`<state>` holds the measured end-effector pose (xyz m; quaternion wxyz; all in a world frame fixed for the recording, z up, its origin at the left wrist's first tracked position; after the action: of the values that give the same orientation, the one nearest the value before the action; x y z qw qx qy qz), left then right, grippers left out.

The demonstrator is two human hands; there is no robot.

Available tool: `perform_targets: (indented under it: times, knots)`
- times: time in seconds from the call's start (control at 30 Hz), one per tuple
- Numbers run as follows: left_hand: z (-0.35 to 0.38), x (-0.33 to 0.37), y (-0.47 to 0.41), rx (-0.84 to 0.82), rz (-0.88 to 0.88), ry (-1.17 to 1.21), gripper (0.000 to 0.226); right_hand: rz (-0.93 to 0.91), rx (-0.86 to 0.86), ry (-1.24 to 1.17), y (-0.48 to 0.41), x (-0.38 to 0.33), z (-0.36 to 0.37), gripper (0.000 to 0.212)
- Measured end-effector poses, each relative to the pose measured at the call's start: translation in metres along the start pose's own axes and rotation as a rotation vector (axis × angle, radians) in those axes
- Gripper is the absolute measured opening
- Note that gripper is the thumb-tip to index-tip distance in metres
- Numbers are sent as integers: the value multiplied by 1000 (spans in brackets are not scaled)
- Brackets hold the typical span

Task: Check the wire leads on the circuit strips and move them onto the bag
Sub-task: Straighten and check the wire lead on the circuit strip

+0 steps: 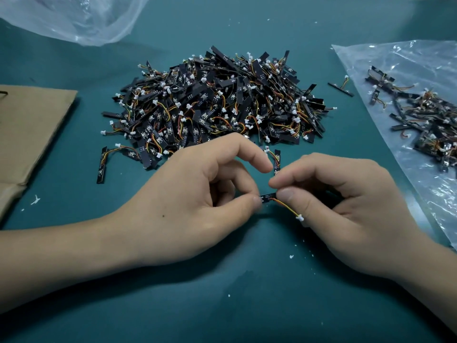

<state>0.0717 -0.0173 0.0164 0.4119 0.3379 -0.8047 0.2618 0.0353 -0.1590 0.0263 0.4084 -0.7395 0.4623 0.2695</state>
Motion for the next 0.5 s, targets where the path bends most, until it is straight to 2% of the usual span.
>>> perform_targets:
  times: [0.23,0.5]
  knots:
    - [-1,-2,2,19,-13,3,30,-26,-92,-46,-1,-3,7,9]
    - [-1,5,2,4,64,-61,25,-54,-107,-12,0,-8,10,9]
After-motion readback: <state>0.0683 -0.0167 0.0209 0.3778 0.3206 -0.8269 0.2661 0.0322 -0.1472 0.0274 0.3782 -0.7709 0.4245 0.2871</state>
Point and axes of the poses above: each hand's wrist, its own y-axis away from the middle knuckle, its own z-axis out of the palm, x = y × z, the point moved 9 cm from there along -y, towards the middle knuckle, and after that the axes turned 8 degrees about -y, right-handed, at the moved point
